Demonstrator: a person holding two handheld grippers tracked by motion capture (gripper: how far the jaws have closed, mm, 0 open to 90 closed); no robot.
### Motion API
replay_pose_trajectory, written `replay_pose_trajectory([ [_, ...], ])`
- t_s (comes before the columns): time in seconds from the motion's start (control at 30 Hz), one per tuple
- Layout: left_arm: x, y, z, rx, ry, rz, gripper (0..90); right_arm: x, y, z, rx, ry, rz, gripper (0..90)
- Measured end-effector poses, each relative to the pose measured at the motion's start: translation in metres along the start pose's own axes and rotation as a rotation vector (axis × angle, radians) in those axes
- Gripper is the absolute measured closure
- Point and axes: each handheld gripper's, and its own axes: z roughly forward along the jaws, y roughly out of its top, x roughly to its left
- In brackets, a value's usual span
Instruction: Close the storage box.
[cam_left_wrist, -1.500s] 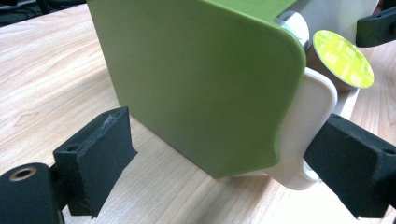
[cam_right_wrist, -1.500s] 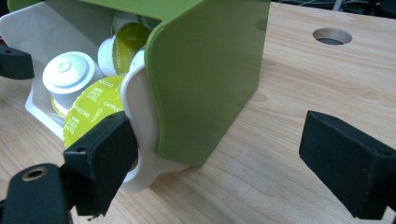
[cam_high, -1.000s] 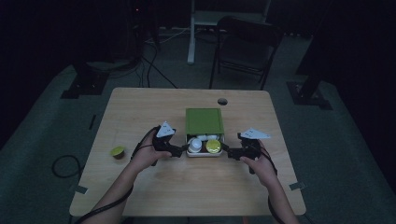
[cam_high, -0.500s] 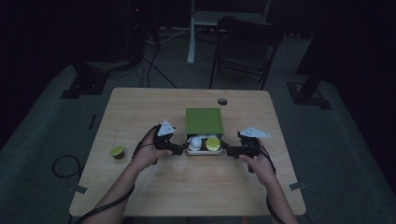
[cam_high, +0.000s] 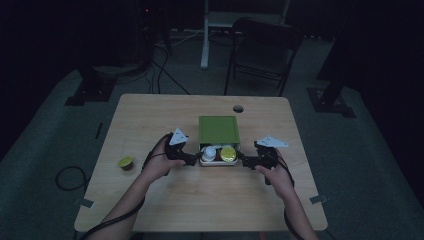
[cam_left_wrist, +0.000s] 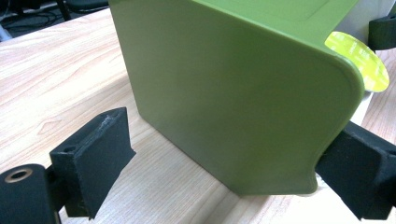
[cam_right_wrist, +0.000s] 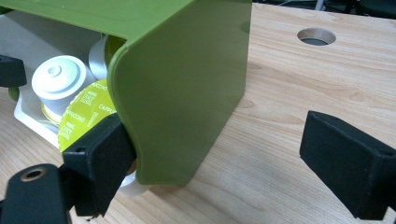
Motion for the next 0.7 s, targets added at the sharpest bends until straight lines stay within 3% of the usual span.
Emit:
replay_pose_trajectory([
  [0.1,0.0,-0.001,0.0,-0.005,0.001,0.003,8.6,0.0,-0.001,0.0,-0.004,-0.002,-0.001,10.8],
  [0.47,-0.008,-0.003,-0.009,-0.041,-0.067,-0.049,8.6,0.002,-0.001,-0.011,-0.031,0.001,0.007,10.8],
  [0.7,-0.012,-0.008,-0.017,-0.048,-0.069,-0.064,8.6,0.001,-0.002,-0.019,-0.039,-0.003,0.004,10.8],
])
